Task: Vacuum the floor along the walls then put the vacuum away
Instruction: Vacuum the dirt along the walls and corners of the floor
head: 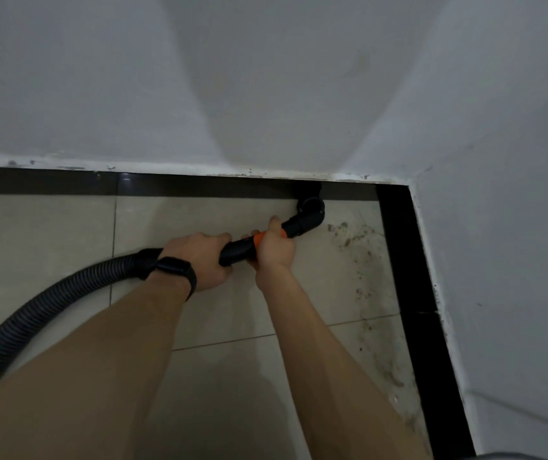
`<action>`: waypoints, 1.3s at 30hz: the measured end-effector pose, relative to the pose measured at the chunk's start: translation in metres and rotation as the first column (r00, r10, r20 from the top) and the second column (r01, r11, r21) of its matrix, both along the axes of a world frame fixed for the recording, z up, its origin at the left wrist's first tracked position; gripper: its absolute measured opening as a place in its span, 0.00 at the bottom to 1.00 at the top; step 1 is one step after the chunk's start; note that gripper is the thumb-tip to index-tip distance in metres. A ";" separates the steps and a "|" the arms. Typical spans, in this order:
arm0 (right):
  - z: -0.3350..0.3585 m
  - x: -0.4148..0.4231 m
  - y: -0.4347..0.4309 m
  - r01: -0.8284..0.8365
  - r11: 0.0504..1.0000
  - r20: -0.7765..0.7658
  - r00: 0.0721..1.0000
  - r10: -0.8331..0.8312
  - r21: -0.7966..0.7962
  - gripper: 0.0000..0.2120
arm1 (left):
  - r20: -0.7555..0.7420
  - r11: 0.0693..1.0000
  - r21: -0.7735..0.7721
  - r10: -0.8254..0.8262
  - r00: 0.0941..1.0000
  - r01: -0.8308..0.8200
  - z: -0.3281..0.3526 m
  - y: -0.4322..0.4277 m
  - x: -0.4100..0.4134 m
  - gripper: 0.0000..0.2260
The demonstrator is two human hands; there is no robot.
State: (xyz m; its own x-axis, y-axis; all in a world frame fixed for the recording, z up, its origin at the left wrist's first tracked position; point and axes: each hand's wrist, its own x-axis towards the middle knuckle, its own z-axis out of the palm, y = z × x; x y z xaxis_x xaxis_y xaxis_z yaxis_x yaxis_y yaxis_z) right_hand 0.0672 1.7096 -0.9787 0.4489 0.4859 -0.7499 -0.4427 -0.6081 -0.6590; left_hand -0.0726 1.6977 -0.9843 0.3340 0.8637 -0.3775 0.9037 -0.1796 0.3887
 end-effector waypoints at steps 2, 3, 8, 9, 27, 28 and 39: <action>-0.003 -0.012 -0.011 0.044 0.999 -0.030 0.999 -0.044 0.008 0.14 | -0.007 0.997 0.025 -0.079 0.997 0.079 -0.002 -0.006 -0.012 0.10; -0.005 -0.017 -0.017 0.071 0.997 -0.035 0.997 -0.071 0.011 0.14 | -0.013 0.992 0.039 -0.122 0.992 0.122 -0.002 -0.009 -0.017 0.11; -0.013 -0.023 -0.037 0.182 0.983 0.000 0.983 -0.182 0.035 0.14 | -0.061 0.964 0.049 -0.259 0.964 0.262 -0.004 -0.018 -0.020 0.14; -0.013 -0.021 -0.039 0.191 0.981 0.005 0.981 -0.192 0.042 0.13 | -0.066 0.962 0.050 -0.265 0.962 0.269 -0.004 -0.019 -0.018 0.14; -0.005 0.022 -0.026 0.272 0.959 0.005 0.962 -0.274 0.078 0.11 | -0.030 0.955 0.068 -0.287 0.958 0.288 -0.004 0.001 0.034 0.15; -0.005 0.024 -0.025 0.272 0.959 0.011 0.962 -0.274 0.077 0.12 | -0.027 0.955 0.064 -0.288 0.957 0.289 -0.004 0.002 0.036 0.15; -0.005 0.053 -0.020 0.303 0.951 0.073 0.949 -0.306 0.055 0.12 | -0.049 0.950 0.065 -0.304 0.952 0.306 -0.002 0.010 0.071 0.16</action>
State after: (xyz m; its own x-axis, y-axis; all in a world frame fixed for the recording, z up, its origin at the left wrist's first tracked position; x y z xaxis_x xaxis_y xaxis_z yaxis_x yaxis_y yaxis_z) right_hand 0.1203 1.6891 -0.9840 0.6378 0.3476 -0.6873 -0.5476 -0.4228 -0.7221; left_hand -0.0020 1.7075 -0.9864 0.5723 0.7478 -0.3365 0.8152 -0.4746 0.3318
